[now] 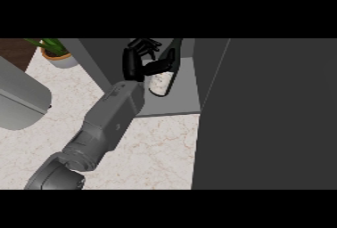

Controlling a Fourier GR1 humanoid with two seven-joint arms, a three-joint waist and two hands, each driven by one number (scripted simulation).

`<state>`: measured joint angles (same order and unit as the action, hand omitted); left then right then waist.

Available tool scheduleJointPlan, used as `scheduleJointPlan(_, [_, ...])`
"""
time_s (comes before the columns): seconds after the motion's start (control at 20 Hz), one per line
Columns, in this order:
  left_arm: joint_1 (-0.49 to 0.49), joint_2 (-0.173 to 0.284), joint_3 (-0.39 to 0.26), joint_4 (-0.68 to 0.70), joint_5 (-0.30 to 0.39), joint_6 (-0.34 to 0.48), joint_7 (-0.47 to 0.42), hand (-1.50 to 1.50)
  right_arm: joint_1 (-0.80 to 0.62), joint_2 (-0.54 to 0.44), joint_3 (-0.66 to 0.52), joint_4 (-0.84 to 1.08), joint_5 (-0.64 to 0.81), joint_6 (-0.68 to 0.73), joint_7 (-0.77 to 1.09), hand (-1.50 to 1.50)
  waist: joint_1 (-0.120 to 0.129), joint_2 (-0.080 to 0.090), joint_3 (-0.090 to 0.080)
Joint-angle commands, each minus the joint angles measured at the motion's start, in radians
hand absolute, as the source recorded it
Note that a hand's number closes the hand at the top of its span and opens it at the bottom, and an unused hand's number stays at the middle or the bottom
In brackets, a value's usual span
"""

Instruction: Pick up the wine, place it into the cabinet and close the cabinet

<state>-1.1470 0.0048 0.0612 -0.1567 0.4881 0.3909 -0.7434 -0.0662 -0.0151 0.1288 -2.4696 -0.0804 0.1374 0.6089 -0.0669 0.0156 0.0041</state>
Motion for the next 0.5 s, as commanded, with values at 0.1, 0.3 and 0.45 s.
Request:
scheduleJointPlan(0.1, [-0.002, 0.041, 0.001, 0.051, -0.023, 0.014, 0.012, -1.5, -0.008, -0.006, -0.037, -0.01, -0.064, 0.014, -0.014, -1.5, 0.003, 0.01, -0.004])
scheduleJointPlan(0.3, [0.038, 0.04, -0.009, 0.058, -0.043, 0.013, -0.02, -1.5, -0.017, -0.002, -0.035, -0.027, -0.054, -0.001, 0.012, -1.5, 0.01, 0.007, -0.005])
scheduleJointPlan(0.45, [0.006, 0.019, -0.024, 0.084, -0.066, 0.074, -0.004, -1.5, 0.002, -0.001, -0.009, -0.033, -0.033, 0.011, -0.001, -1.5, -0.007, 0.011, -0.005])
